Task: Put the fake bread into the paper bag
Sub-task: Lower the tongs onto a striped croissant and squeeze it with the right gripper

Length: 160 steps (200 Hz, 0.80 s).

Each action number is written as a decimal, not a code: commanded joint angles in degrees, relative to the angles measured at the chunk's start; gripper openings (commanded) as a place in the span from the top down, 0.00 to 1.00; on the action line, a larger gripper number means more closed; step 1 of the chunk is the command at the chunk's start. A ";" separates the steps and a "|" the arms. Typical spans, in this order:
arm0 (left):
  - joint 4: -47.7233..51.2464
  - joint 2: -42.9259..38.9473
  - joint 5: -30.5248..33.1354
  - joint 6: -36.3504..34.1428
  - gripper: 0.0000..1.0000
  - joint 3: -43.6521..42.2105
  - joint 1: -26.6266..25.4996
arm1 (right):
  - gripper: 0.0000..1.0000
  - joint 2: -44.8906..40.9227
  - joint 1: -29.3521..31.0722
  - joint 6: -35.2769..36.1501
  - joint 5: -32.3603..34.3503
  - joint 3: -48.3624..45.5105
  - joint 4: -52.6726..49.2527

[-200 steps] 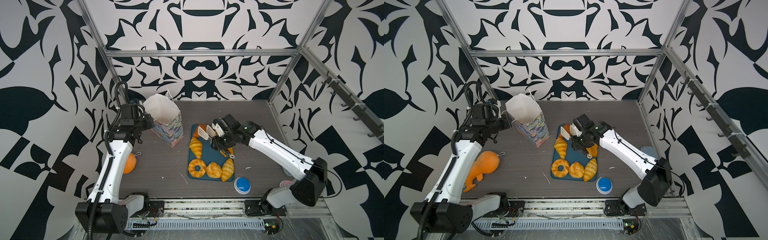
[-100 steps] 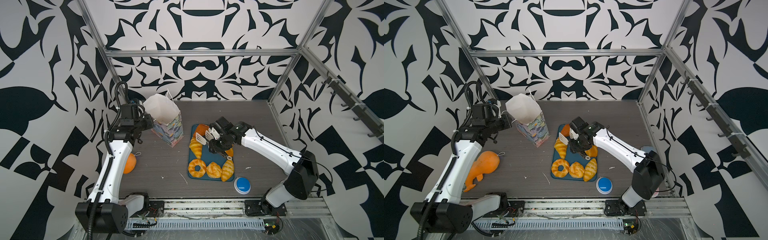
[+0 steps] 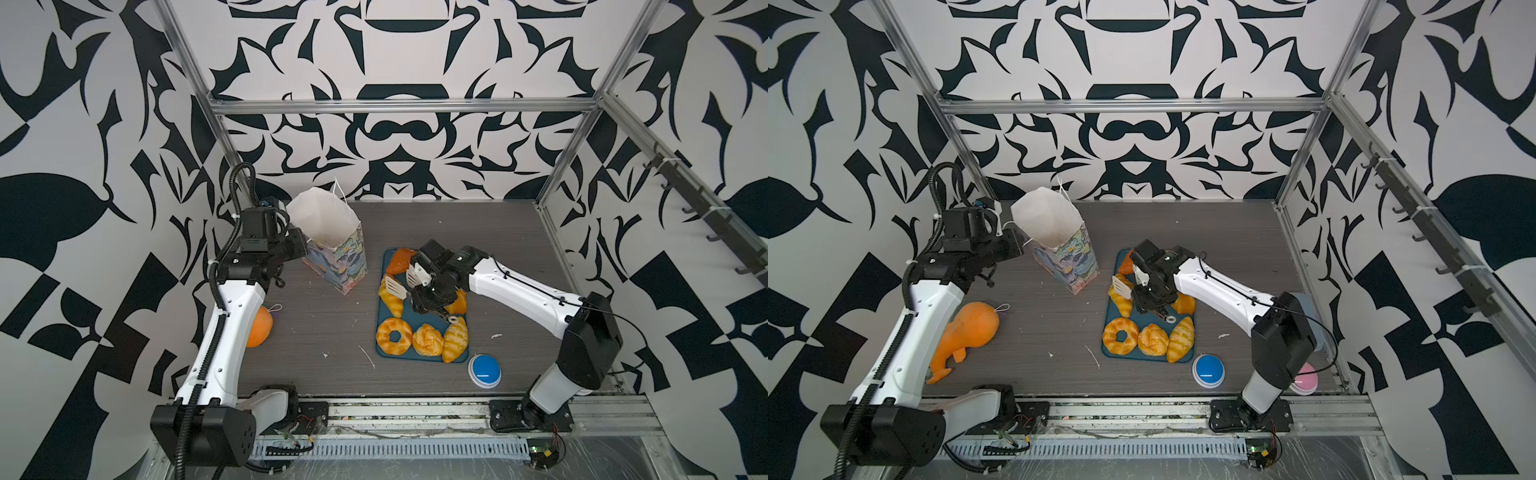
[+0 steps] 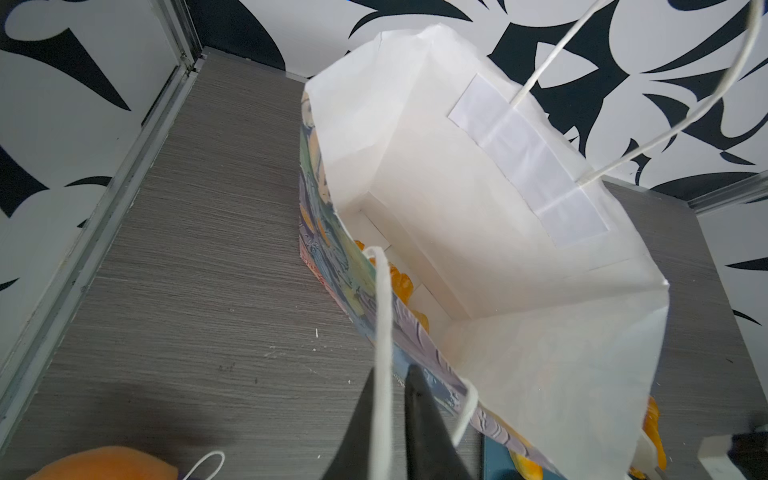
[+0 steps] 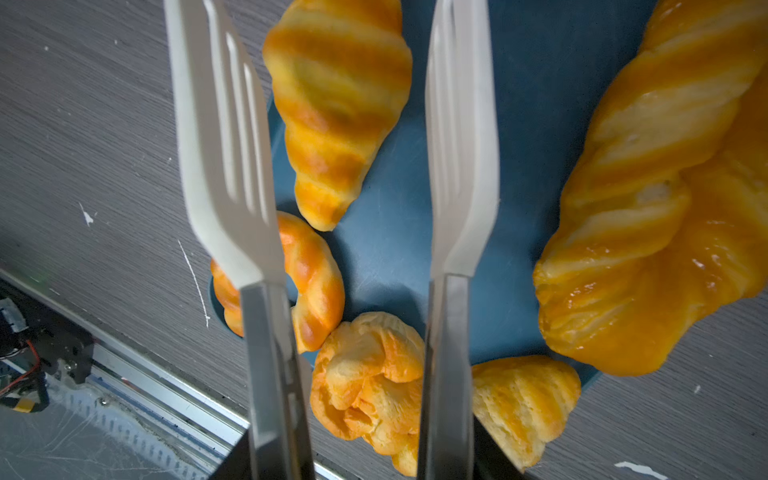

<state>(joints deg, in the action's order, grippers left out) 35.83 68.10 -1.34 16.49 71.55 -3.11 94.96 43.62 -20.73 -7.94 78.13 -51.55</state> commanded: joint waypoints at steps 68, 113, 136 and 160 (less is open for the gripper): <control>0.34 -0.17 0.10 0.12 0.85 -0.90 0.29 | 0.43 1.10 1.12 1.53 1.20 1.86 0.74; 0.53 -0.24 0.39 -0.14 0.84 -0.71 0.30 | 0.42 1.94 1.21 1.95 2.08 1.94 0.67; 0.47 -0.12 0.37 -0.14 0.84 -0.70 0.30 | 0.42 2.40 1.21 2.15 1.92 2.20 0.71; 0.58 0.01 0.47 -0.24 0.84 -0.69 0.30 | 0.43 3.25 1.30 2.16 1.18 2.55 0.97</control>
<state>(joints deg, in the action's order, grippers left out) 35.83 68.10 -1.26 16.45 71.55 -3.11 98.26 44.40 -19.27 -6.81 78.17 -51.37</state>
